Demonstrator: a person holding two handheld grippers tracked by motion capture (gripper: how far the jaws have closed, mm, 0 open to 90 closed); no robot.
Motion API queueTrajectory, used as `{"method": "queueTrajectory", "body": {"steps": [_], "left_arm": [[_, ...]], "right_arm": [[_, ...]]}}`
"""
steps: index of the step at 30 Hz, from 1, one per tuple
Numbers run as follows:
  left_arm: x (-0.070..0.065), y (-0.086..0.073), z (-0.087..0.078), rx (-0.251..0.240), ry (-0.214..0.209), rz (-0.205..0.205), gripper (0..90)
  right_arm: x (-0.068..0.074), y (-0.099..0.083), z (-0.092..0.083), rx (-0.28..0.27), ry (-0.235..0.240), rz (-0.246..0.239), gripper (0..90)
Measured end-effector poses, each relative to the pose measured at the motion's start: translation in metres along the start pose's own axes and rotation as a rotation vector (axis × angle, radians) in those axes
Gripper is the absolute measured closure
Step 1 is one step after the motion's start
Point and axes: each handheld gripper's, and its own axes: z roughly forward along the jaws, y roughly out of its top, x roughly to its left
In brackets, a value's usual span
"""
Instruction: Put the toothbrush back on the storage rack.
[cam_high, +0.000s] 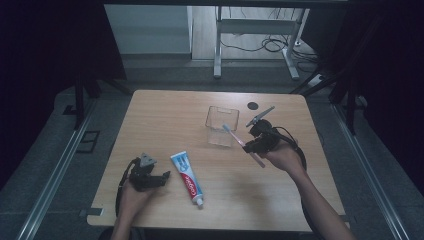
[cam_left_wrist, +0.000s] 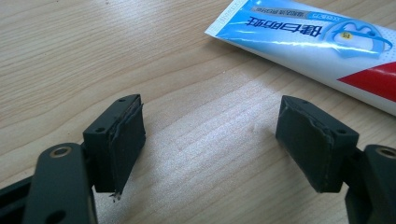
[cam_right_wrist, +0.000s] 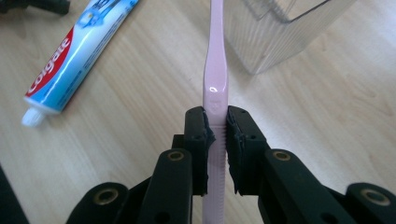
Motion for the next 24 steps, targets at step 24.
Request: {"method": "queueTrajectory", "body": {"steps": [24], "left_arm": [[0.0,0.0,0.0,0.001,0.0,0.0,23.6]], "right_arm": [[-0.017,0.039,0.004,-0.067,-0.031,0.056,78.1]]}}
